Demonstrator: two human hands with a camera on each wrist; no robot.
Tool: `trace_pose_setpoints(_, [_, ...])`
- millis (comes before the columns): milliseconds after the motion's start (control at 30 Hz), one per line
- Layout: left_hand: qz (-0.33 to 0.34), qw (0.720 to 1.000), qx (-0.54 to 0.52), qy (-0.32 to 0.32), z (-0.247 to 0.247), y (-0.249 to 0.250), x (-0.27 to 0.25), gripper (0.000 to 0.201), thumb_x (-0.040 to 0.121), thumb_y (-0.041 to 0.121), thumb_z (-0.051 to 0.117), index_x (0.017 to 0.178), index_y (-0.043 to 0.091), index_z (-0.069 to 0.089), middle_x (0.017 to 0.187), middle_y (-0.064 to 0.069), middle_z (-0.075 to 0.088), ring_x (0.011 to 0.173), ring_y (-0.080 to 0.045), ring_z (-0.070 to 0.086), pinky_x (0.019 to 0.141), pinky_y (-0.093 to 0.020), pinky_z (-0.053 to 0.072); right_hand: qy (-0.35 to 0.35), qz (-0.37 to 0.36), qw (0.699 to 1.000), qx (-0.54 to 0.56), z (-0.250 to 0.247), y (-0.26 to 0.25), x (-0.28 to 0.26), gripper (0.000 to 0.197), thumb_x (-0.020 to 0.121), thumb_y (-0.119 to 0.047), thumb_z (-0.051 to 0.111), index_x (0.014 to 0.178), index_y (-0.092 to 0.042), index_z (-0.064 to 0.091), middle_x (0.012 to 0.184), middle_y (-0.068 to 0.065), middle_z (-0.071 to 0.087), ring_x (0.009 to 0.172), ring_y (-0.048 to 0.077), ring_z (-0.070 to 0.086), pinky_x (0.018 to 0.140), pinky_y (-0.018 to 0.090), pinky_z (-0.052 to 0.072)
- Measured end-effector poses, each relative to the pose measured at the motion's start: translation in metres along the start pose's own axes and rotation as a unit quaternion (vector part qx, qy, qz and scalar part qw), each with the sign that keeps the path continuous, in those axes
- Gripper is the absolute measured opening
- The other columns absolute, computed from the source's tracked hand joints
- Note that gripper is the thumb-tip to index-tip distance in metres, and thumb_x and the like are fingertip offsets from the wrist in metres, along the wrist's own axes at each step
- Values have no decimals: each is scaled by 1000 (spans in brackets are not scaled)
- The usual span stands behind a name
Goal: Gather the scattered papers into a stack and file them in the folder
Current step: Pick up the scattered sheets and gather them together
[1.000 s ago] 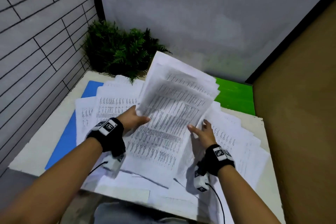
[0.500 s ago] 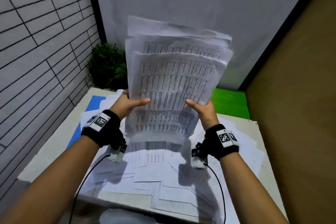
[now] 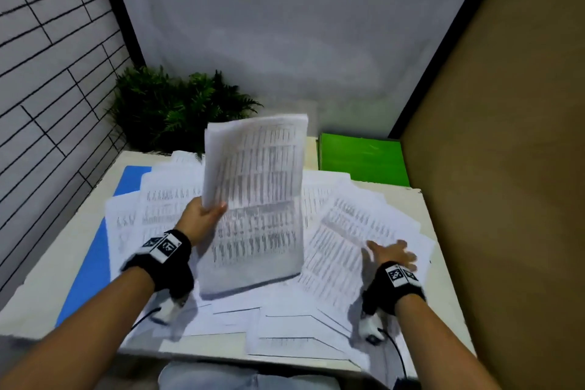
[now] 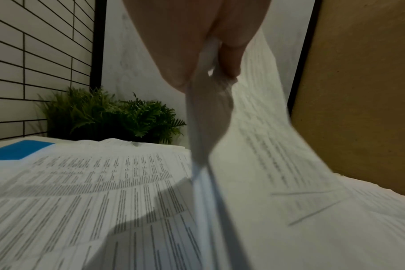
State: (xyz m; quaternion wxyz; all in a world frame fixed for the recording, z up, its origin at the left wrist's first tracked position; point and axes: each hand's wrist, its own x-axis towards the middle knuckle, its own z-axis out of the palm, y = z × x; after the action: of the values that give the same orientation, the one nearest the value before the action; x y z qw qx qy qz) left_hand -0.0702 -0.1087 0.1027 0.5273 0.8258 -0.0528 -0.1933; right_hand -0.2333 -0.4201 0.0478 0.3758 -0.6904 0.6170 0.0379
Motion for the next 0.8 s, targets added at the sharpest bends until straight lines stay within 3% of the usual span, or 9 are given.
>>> trace_pose_setpoints(33, [0,1000,12,13,-2,1,2,27,90,18,54,65,12,45,57,-5,42,53,-20,42,50,-25,37,15,65,998,-20,-7,19,7,90,77,-45,65,144,-10,16,149,22,18,133,43,26,108,54,29])
trace_pose_setpoints(100, [3,1000,18,24,-3,5,5,27,90,18,53,66,11,45,56,-6,42,51,-20,41,51,-26,37,10,105,994,4,-13,41,12,95,77,-43,66,145,-6,10,150,23,21,132,44,31,108,54,30])
trace_pose_setpoints(200, [-2,1000,-12,29,5,14,5,27,91,12,52,66,11,42,59,-5,40,54,-18,38,51,-25,34,4,58,992,108,-11,48,15,64,81,-20,67,132,2,37,133,26,48,115,41,51,94,42,42])
trace_pose_setpoints(267, [-6,999,-31,33,12,19,4,28,91,9,50,65,11,40,60,-6,37,54,-17,36,50,-24,32,36,20,988,146,-10,47,13,41,81,-13,66,115,3,52,117,25,59,95,37,58,81,37,46])
trace_pose_setpoints(367, [-12,1000,-12,23,16,21,5,29,91,11,51,63,11,40,58,-7,37,53,-19,36,45,-23,35,84,-29,982,168,-17,45,11,21,81,-6,63,97,2,54,96,20,63,73,30,52,68,33,44])
trace_pose_setpoints(500, [-21,999,-28,20,20,25,2,23,91,10,50,70,7,42,59,-7,36,51,-17,35,31,-10,35,73,-54,976,195,-23,41,10,15,80,-2,60,94,0,55,97,21,64,74,28,54,70,30,44])
trace_pose_setpoints(600, [-20,999,-35,19,23,25,0,16,91,9,50,81,-1,43,62,-8,37,53,-17,35,31,-7,35,33,-64,981,181,-23,42,11,31,82,-2,61,113,-1,55,109,18,61,92,32,58,81,31,43])
trace_pose_setpoints(700, [-17,999,-34,16,25,24,-3,14,91,9,50,89,-3,44,61,-7,36,53,-17,35,30,-7,34,45,-102,977,180,-40,32,11,20,87,-5,56,106,-1,55,105,18,61,88,30,57,79,30,42])
trace_pose_setpoints(800, [-12,999,-39,15,25,25,-6,13,91,7,49,90,-4,43,62,-7,36,54,-15,35,32,-5,35,20,-127,985,117,-54,22,14,27,87,-7,56,111,3,50,107,20,58,95,33,57,81,35,44])
